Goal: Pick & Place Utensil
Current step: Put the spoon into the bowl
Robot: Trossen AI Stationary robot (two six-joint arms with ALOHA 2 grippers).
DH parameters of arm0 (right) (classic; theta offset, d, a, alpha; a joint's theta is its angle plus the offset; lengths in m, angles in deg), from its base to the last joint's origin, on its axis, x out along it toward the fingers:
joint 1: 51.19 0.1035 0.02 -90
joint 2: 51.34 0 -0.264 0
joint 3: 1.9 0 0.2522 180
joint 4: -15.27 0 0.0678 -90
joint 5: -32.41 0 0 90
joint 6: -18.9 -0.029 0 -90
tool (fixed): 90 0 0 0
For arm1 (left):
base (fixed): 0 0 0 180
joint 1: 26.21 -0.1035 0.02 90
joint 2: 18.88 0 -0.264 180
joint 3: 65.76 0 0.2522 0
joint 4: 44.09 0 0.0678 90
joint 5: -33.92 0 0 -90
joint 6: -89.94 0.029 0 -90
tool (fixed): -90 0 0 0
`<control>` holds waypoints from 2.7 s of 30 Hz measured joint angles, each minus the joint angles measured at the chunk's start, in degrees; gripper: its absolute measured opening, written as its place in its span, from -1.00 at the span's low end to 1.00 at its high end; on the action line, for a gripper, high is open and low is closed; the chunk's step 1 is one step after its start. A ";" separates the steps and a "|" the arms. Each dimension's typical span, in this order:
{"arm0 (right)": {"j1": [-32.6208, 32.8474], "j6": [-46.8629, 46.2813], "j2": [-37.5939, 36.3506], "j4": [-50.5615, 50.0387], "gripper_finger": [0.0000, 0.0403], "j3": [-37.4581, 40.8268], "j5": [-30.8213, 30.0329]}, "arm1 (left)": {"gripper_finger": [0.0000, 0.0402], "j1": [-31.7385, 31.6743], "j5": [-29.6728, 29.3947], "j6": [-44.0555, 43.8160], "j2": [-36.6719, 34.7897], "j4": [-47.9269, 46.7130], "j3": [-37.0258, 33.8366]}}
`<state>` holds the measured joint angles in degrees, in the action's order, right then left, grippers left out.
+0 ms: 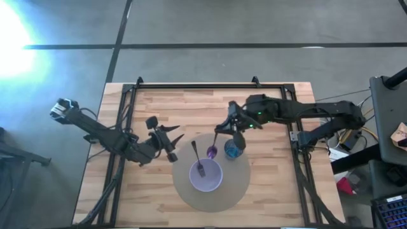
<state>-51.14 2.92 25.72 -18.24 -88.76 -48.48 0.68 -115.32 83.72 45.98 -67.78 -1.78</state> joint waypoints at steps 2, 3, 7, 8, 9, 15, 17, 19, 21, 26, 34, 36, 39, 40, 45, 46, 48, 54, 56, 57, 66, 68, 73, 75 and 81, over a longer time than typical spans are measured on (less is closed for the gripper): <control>-0.17 -0.21 1.60 0.38 -0.95 0.04 0.38 | -0.18 -0.04 1.41 -0.79 -0.99 -1.09 0.00; -0.27 -0.34 2.34 0.59 -0.95 0.04 0.46 | -0.18 -0.02 2.03 -1.15 -1.42 -1.56 0.00; -0.64 -1.09 5.65 0.91 -0.95 0.04 3.81 | -0.18 -0.02 2.90 -1.63 -2.39 -2.89 0.00; -0.65 -1.31 6.46 1.66 -0.95 0.04 4.72 | -0.18 -0.02 2.88 -1.72 -2.51 -3.08 0.00; -0.63 -1.78 7.15 2.35 -0.95 0.04 5.46 | -0.18 -0.02 2.90 -1.75 -2.55 -3.08 0.00; -0.65 -2.48 10.85 3.72 -0.95 0.04 8.54 | -0.18 -0.02 2.90 -1.75 -2.56 -3.46 0.00; -0.65 -2.58 11.85 4.08 -0.95 0.04 9.20 | -0.18 -0.02 2.88 -1.77 -2.56 -3.65 0.00; -0.61 -2.98 12.57 4.13 -0.95 0.04 9.38 | -0.18 -0.02 2.86 -1.81 -2.56 -4.17 0.00; -0.59 -3.14 13.20 4.13 -0.95 0.04 9.42 | -0.18 -0.02 2.88 -2.19 -2.56 -4.48 0.00; -0.59 -3.47 14.36 4.20 -0.95 0.04 9.41 | -0.18 -0.02 2.86 -2.95 -2.56 -5.26 -0.03; -0.59 -3.60 16.60 4.55 -0.95 0.06 8.96 | -0.18 -0.02 2.86 -3.30 -2.56 -5.22 -0.78; -0.59 -3.92 16.93 5.10 -0.95 0.15 8.89 | -0.18 -0.02 2.86 -3.30 -2.56 -5.17 -0.79; -0.57 -4.06 17.16 5.27 -0.95 0.31 8.41 | -0.18 0.00 2.86 -3.30 -2.56 -5.16 -0.79; -0.55 -4.16 17.14 5.36 -0.95 0.31 7.71 | -0.18 -0.02 2.86 -3.30 -2.56 -5.16 -0.79; -0.07 -4.34 17.01 5.67 -0.95 0.86 6.59 | -0.18 -0.02 2.84 -3.30 -2.56 -5.16 -0.79; 0.16 -4.61 17.04 5.59 -0.95 1.05 5.89 | -0.18 -0.02 2.84 -3.30 -2.56 -5.16 -0.79; 0.68 -4.65 17.62 5.57 -0.95 1.18 5.46 | -0.18 0.00 2.84 -3.29 -2.56 -5.16 -0.79; 2.04 -4.65 18.78 5.74 -0.95 1.25 3.06 | -0.18 -0.01 2.84 -3.36 -2.56 -5.16 -0.79; 2.35 -4.65 19.14 5.75 -0.95 1.25 2.36 | -0.18 0.00 2.84 -3.54 -2.56 -5.16 -0.79; 2.41 -4.65 19.25 5.74 -0.95 1.25 2.16 | -0.18 0.00 2.84 -3.54 -2.56 -5.16 -0.79; 2.47 -4.65 20.96 5.96 -0.95 1.46 0.40 | -0.18 -0.02 2.84 -3.69 -2.54 -5.16 -0.79; 2.47 -4.65 21.36 6.10 -0.95 1.57 0.26 | -0.18 0.00 2.84 -3.70 -2.53 -5.16 -0.79; 2.45 -4.77 22.05 6.92 -0.95 1.84 0.24 | -0.18 0.00 2.84 -3.69 -2.53 -5.16 -0.79; 2.45 -4.73 22.22 6.95 -0.95 1.84 0.25 | -0.18 0.00 2.84 -3.69 -2.53 -5.16 -0.79; 2.42 -3.75 22.43 7.08 -0.95 2.08 -0.14 | -0.18 0.00 2.84 -3.69 -2.53 -5.16 -0.79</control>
<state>-48.72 -0.83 48.16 -11.16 -86.69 -48.62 0.68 -112.48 80.03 43.45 -72.94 -2.57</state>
